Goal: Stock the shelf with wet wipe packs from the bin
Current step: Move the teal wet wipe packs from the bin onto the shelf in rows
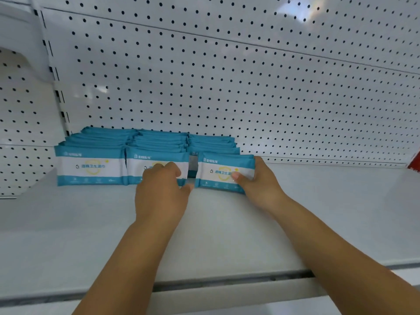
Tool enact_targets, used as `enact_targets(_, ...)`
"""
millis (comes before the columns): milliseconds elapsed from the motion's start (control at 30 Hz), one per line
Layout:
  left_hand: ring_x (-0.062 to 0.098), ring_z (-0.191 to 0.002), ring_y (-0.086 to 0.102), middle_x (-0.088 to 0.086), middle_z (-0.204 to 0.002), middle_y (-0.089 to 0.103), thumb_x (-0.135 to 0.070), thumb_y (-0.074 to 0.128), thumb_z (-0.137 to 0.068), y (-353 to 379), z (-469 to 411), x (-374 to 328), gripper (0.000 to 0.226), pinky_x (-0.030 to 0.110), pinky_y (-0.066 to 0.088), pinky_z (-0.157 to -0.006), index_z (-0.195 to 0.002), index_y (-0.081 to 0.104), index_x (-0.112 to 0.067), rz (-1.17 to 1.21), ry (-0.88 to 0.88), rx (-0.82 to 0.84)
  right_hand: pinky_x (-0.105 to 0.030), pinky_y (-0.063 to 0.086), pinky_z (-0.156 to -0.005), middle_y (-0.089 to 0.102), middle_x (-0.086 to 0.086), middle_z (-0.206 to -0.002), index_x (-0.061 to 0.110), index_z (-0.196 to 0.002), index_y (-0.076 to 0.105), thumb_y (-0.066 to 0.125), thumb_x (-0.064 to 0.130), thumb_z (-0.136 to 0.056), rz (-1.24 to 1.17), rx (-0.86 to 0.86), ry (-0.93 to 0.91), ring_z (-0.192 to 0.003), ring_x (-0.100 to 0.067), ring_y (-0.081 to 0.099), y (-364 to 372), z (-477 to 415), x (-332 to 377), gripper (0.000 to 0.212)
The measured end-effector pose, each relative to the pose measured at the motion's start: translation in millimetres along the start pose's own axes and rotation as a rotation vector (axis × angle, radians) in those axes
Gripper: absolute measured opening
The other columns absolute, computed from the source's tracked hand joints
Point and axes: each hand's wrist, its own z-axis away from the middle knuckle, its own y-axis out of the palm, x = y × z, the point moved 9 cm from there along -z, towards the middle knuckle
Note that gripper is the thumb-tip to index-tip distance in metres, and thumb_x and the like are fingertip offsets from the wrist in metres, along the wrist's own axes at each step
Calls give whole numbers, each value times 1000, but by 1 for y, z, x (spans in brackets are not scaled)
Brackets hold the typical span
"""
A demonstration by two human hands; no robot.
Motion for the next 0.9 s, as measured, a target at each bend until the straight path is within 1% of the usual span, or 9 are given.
enact_targets(67, 23, -115, 50, 3, -121, 59, -40, 68, -91, 0, 1, 4, 39, 38, 48, -92, -123, 59, -19, -77, 1, 7, -11, 41, -72, 58, 8, -116, 21, -119, 49, 66, 22, -96, 45, -12, -14, -105, -11, 54, 5, -6, 2, 29)
enact_targets(100, 23, -118, 49, 3, -126, 56, -40, 67, -92, 1, 2, 6, 42, 38, 47, -94, -128, 57, -20, -101, -6, 14, -12, 40, -71, 58, 6, -117, 20, -119, 49, 66, 23, -96, 64, -24, -22, -104, -11, 53, 7, -8, 2, 28)
enact_targets(200, 24, -124, 46, 3, -134, 51, -40, 64, -94, 0, 3, 12, 48, 38, 44, -96, -136, 51, -21, -153, -22, 15, -23, 37, -82, 58, 0, -124, 15, -125, 53, 66, 26, -96, 151, -45, -55, -106, -13, 51, 13, -12, 5, 34)
enact_targets(367, 25, -125, 46, 3, -136, 49, -38, 63, -95, 3, 3, 14, 50, 38, 44, -98, -139, 48, -21, -160, -23, 10, -27, 39, -79, 61, -4, -113, 17, -118, 60, 63, 38, -95, 290, -56, -116, -101, -19, 56, 21, -13, 7, 31)
enact_targets(500, 25, -126, 46, 4, -138, 49, -39, 62, -95, 4, 4, 13, 50, 38, 44, -99, -141, 49, -21, -179, -18, 3, -27, 40, -80, 56, -1, -109, 21, -126, 59, 61, 43, -94, 317, -64, -144, -103, -18, 55, 24, -13, 8, 39)
enact_targets(667, 24, -127, 45, 3, -139, 50, -39, 58, -97, 3, 4, 9, 49, 38, 43, -99, -141, 49, -20, -235, 10, -6, -30, 44, -84, 54, -2, -109, 19, -121, 58, 63, 52, -91, 306, -59, -117, -106, -21, 54, 15, -5, 4, 45)
enact_targets(767, 25, -126, 45, 4, -138, 51, -41, 56, -97, 4, 8, 3, 48, 39, 43, -98, -140, 50, -19, -262, 39, -2, -30, 43, -87, 54, -3, -118, 16, -126, 54, 62, 51, -92, 343, -17, -114, -113, -20, 53, 8, 2, 3, 49)
enact_targets(833, 25, -124, 46, 4, -134, 53, -44, 55, -97, 4, 11, -6, 48, 40, 44, -96, -138, 51, -19, -277, 63, -2, -29, 42, -91, 56, -2, -126, 21, -132, 55, 61, 50, -93, 388, 33, -138, -119, -19, 53, 2, 9, 3, 49)
enact_targets(900, 26, -122, 47, 5, -130, 55, -47, 55, -97, 6, 15, -16, 48, 40, 44, -94, -135, 53, -19, -270, 86, 5, -26, 40, -101, 54, 2, -140, 27, -139, 54, 61, 50, -94, 434, 71, -154, -129, -17, 49, -8, 20, 0, 51)
